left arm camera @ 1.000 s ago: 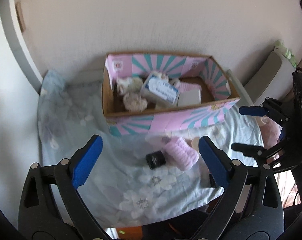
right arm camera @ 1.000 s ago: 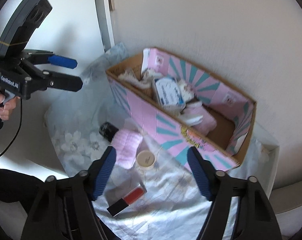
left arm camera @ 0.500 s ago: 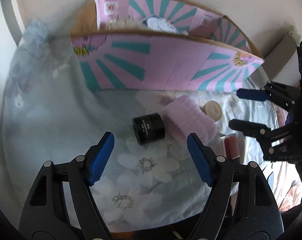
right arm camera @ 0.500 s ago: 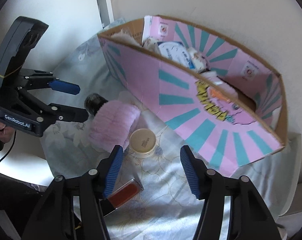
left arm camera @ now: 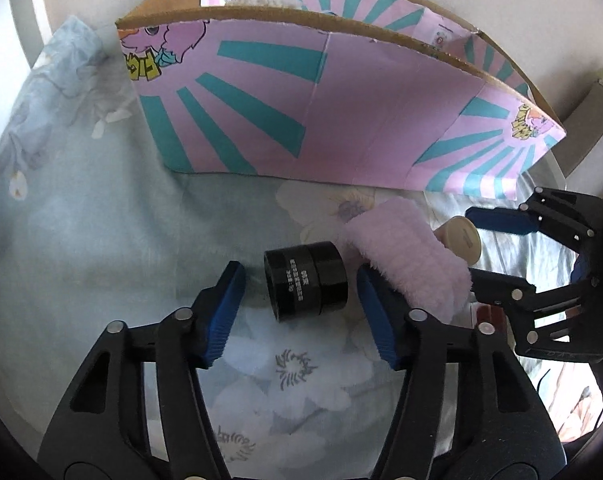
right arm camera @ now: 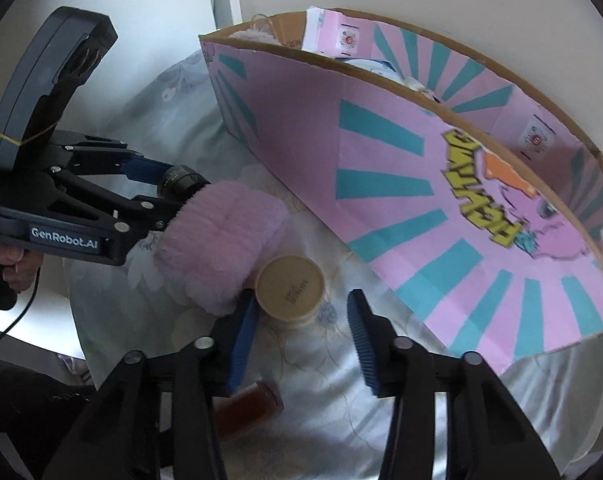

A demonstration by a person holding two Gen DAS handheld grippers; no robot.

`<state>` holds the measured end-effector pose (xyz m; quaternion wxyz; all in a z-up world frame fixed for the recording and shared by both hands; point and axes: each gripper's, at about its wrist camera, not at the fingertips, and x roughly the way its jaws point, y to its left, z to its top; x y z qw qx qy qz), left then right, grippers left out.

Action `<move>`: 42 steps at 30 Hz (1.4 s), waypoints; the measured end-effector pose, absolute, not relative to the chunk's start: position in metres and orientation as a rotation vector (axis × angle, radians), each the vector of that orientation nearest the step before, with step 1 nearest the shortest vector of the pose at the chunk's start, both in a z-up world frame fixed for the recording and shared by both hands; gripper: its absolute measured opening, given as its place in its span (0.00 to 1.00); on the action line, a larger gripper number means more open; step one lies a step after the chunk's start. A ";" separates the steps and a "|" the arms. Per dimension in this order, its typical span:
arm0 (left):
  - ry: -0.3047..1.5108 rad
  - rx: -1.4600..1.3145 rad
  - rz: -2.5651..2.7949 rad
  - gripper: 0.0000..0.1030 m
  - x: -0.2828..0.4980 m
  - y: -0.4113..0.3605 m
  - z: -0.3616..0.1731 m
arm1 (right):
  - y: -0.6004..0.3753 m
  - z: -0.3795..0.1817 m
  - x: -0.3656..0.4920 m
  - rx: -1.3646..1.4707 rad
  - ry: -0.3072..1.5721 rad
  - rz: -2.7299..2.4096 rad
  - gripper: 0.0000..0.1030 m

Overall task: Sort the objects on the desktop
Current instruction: 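Grasp the black jar with left tool while right tool grasps the beige cream jar, then lower the black jar and cream jar into the box, opening both tools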

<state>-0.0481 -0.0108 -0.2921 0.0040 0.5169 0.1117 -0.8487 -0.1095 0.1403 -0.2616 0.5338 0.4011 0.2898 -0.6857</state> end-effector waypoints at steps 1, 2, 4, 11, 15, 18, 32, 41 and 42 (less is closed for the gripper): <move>0.355 1.615 -2.661 0.47 -0.048 -0.011 -0.292 | 0.138 -0.262 -0.109 0.951 0.694 -1.629 0.35; 0.364 1.610 -2.665 0.44 -0.048 -0.010 -0.292 | 0.135 -0.263 -0.109 0.946 0.699 -1.624 0.33; 0.383 1.604 -2.671 0.40 -0.048 -0.010 -0.292 | 0.133 -0.263 -0.107 0.938 0.699 -1.619 0.31; 0.363 1.594 -2.675 0.34 -0.045 -0.008 -0.292 | 0.132 -0.261 -0.106 0.921 0.686 -1.626 0.30; 0.361 1.596 -2.672 0.34 -0.043 -0.006 -0.292 | 0.136 -0.259 -0.108 0.921 0.674 -1.640 0.30; 0.359 1.596 -2.671 0.33 -0.041 -0.005 -0.291 | 0.139 -0.256 -0.109 0.919 0.668 -1.655 0.30; 0.374 1.589 -2.699 0.33 -0.023 -0.011 -0.236 | 0.157 -0.218 -0.107 0.953 0.607 -1.718 0.30; 0.324 1.567 -2.749 0.33 -0.032 -0.027 -0.175 | 0.174 -0.168 -0.115 0.967 0.550 -1.784 0.30; 0.327 1.569 -2.753 0.33 -0.034 -0.029 -0.168 | 0.171 -0.160 -0.118 0.963 0.545 -1.794 0.30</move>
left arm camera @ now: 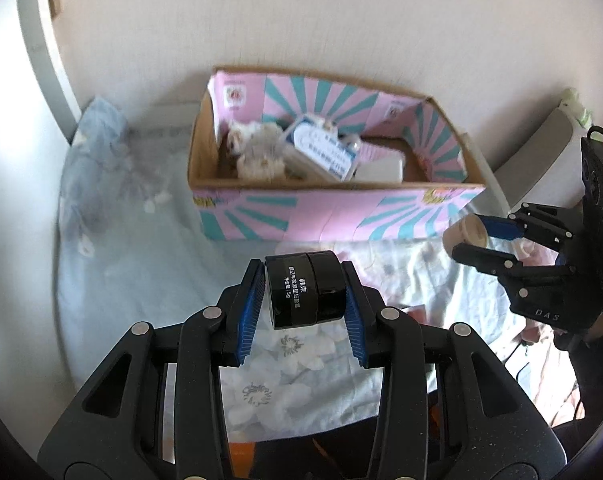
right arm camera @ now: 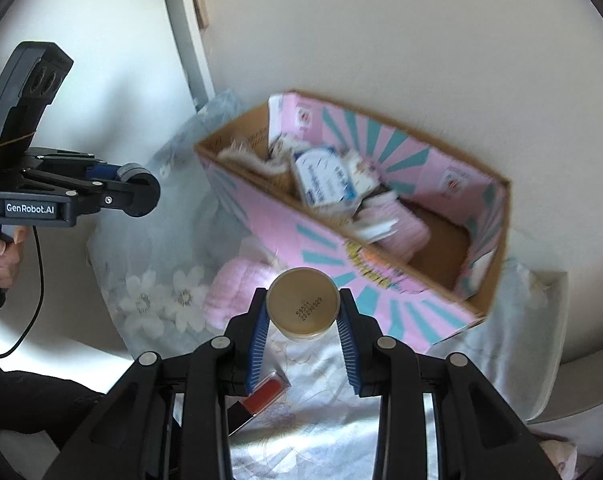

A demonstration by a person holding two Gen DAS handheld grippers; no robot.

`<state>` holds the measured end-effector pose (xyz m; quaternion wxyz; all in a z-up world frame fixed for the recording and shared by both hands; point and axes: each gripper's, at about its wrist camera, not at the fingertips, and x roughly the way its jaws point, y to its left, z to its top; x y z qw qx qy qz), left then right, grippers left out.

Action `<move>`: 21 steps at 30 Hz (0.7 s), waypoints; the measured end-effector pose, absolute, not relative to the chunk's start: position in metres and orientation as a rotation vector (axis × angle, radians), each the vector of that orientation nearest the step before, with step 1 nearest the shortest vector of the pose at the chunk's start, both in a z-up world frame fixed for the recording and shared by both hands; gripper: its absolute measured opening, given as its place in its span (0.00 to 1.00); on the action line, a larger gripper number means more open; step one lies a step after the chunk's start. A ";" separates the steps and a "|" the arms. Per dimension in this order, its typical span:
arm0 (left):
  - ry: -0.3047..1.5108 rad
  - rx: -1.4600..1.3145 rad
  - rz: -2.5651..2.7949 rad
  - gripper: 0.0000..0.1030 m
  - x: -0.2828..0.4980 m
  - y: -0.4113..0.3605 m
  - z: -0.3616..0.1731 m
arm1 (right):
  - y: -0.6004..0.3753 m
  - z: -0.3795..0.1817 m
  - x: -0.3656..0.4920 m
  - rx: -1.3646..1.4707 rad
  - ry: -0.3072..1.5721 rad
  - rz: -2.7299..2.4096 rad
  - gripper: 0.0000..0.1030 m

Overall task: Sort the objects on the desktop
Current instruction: 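Lower the black jar and cream jar into the box, opening both tools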

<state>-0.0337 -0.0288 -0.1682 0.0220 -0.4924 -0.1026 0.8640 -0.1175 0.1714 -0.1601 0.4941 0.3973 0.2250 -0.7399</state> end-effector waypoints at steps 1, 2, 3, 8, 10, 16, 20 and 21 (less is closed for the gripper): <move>-0.317 -1.522 2.675 0.33 -0.034 -0.031 -0.163 | 0.171 -0.155 -0.119 0.959 0.543 -1.803 0.30; -0.308 -1.515 2.673 0.33 -0.036 -0.032 -0.156 | 0.172 -0.147 -0.120 0.950 0.542 -1.818 0.30; -0.295 -1.507 2.673 0.33 -0.038 -0.034 -0.150 | 0.173 -0.143 -0.122 0.947 0.542 -1.825 0.30; -0.248 -1.465 2.666 0.33 -0.057 -0.039 -0.127 | 0.170 -0.118 -0.135 0.931 0.537 -1.884 0.30; -0.234 -1.452 2.661 0.33 -0.066 -0.040 -0.120 | 0.168 -0.109 -0.139 0.931 0.540 -1.904 0.30; -0.189 -1.432 2.607 0.33 -0.103 -0.045 -0.104 | 0.149 -0.092 -0.156 0.960 0.573 -1.930 0.30; -0.155 -1.436 2.573 0.33 -0.132 -0.047 -0.102 | 0.135 -0.089 -0.167 0.975 0.574 -1.931 0.30; -0.143 -1.435 2.566 0.33 -0.138 -0.048 -0.103 | 0.130 -0.089 -0.171 0.982 0.574 -1.929 0.30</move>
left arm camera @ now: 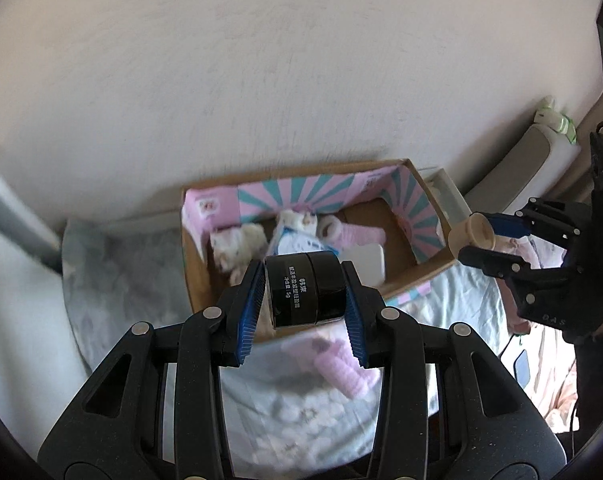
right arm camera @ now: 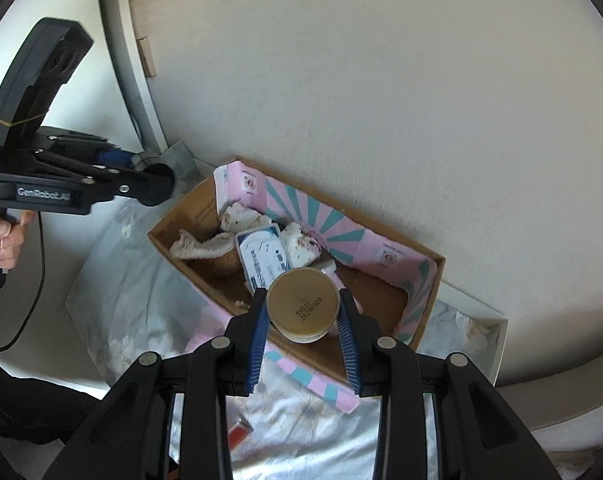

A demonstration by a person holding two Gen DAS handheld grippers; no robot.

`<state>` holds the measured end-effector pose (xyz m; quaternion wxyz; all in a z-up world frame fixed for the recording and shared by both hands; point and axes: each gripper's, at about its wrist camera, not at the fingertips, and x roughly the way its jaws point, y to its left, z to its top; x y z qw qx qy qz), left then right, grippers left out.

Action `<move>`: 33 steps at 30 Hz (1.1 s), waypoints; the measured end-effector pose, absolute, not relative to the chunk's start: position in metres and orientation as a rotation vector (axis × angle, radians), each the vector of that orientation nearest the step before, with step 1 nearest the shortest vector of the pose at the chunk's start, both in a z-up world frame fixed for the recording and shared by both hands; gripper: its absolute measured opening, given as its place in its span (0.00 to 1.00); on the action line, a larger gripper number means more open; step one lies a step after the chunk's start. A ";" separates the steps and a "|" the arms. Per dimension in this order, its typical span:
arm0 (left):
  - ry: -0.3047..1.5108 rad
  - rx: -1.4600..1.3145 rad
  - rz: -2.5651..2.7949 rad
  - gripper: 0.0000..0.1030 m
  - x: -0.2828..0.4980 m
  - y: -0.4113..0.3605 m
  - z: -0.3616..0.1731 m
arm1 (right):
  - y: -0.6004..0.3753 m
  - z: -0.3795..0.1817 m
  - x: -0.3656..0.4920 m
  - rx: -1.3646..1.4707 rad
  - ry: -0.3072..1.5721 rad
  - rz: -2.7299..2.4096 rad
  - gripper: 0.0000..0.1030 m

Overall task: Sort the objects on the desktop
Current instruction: 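Lower the black jar and cream jar into the box, opening both tools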

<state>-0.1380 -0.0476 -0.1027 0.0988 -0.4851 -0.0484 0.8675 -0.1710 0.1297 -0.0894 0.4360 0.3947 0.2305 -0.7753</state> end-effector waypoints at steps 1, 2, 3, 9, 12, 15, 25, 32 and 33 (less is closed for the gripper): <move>-0.135 -1.436 2.558 0.33 -0.145 -0.048 -0.104 | 0.127 -0.090 -0.174 0.986 0.573 -1.931 0.30; -0.128 -1.441 2.548 0.33 -0.152 -0.049 -0.105 | 0.122 -0.092 -0.178 0.993 0.572 -1.931 0.30; -0.121 -1.444 2.538 0.33 -0.159 -0.050 -0.107 | 0.118 -0.094 -0.182 1.005 0.567 -1.928 0.30; -0.087 -1.494 2.489 0.33 -0.196 -0.054 -0.133 | 0.100 -0.118 -0.202 1.084 0.533 -1.919 0.30; -0.089 -1.523 2.470 0.33 -0.211 -0.059 -0.150 | 0.094 -0.130 -0.210 1.121 0.525 -1.926 0.30; -0.089 -1.549 2.451 0.33 -0.221 -0.062 -0.167 | 0.089 -0.144 -0.219 1.163 0.514 -1.938 0.30; -0.083 -1.589 2.430 0.33 -0.232 -0.075 -0.191 | 0.083 -0.160 -0.236 1.235 0.464 -1.951 0.30; -0.040 -1.617 2.463 0.97 -0.238 -0.075 -0.186 | 0.091 -0.156 -0.245 1.257 0.335 -2.022 0.80; -0.037 -1.599 2.481 0.99 -0.236 -0.074 -0.184 | 0.093 -0.153 -0.245 1.249 0.319 -2.033 0.80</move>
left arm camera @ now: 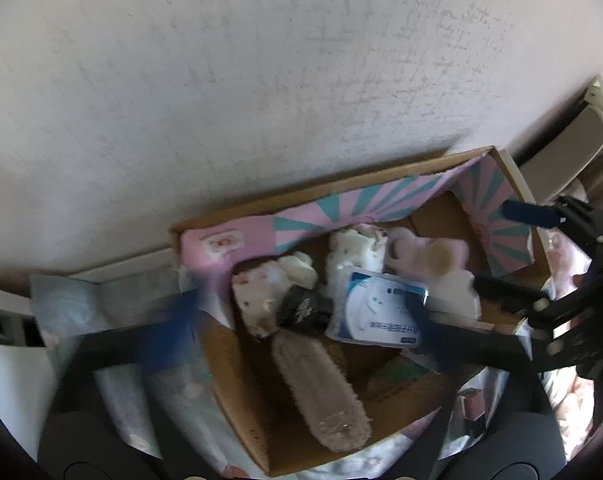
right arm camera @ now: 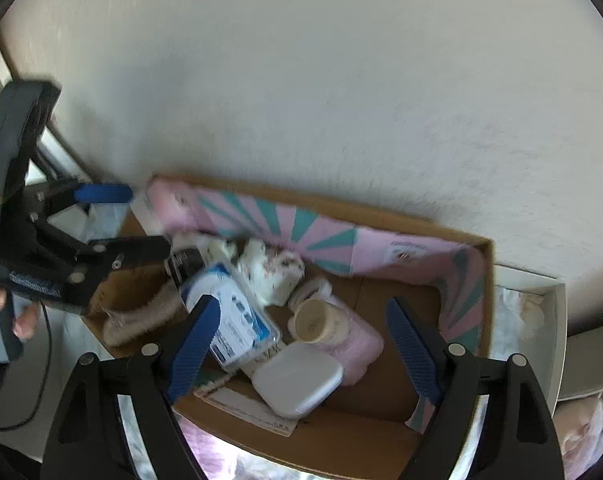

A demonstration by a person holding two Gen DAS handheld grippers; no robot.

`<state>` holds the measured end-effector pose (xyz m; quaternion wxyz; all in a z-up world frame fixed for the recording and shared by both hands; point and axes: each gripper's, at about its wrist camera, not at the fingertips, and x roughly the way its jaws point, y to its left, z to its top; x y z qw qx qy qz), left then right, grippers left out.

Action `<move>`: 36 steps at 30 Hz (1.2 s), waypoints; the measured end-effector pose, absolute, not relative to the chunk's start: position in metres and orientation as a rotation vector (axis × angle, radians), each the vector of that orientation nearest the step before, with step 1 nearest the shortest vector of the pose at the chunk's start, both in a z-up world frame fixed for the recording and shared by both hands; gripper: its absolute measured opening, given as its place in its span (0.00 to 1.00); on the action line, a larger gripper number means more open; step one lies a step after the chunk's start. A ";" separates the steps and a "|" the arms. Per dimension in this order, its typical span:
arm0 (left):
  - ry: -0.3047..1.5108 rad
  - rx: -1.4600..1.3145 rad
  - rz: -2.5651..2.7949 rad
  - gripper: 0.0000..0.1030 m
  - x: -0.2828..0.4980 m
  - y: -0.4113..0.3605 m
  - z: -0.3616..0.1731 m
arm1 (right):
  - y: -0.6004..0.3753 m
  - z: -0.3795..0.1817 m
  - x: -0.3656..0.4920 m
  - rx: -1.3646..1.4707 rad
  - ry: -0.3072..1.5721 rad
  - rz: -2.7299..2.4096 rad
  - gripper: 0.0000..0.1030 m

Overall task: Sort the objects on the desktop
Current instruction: 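Lower the black jar and cream jar into the box, opening both tools, then withdraw both tools from the box toward the remaining items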

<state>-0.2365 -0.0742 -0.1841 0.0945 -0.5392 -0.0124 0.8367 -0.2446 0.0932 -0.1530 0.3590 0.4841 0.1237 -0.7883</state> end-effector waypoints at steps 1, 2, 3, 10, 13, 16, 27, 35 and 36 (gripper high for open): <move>-0.042 -1.592 2.485 1.00 -0.235 -0.076 -0.182 | 0.098 -0.148 -0.244 1.239 0.299 -2.057 0.80; -0.061 -1.583 2.483 1.00 -0.232 -0.078 -0.179 | 0.101 -0.145 -0.244 1.235 0.288 -2.072 0.80; -0.085 -1.568 2.486 1.00 -0.230 -0.080 -0.175 | 0.105 -0.141 -0.243 1.230 0.270 -2.085 0.80; -0.064 -1.520 2.523 1.00 -0.216 -0.074 -0.161 | 0.115 -0.122 -0.235 1.198 0.302 -2.134 0.80; -0.062 -1.476 2.541 1.00 -0.205 -0.071 -0.149 | 0.119 -0.113 -0.227 1.152 0.319 -2.166 0.80; -0.058 -1.422 2.568 1.00 -0.192 -0.067 -0.136 | 0.124 -0.103 -0.219 1.117 0.320 -2.190 0.80; 0.090 -1.225 2.616 1.00 -0.132 -0.042 -0.093 | 0.153 -0.081 -0.174 1.002 0.312 -2.145 0.80; 0.167 -1.150 2.565 1.00 -0.085 -0.017 -0.087 | 0.178 -0.085 -0.130 0.940 0.342 -2.096 0.80; 0.171 -1.152 2.554 1.00 -0.080 -0.016 -0.089 | 0.181 -0.089 -0.124 0.938 0.363 -2.094 0.80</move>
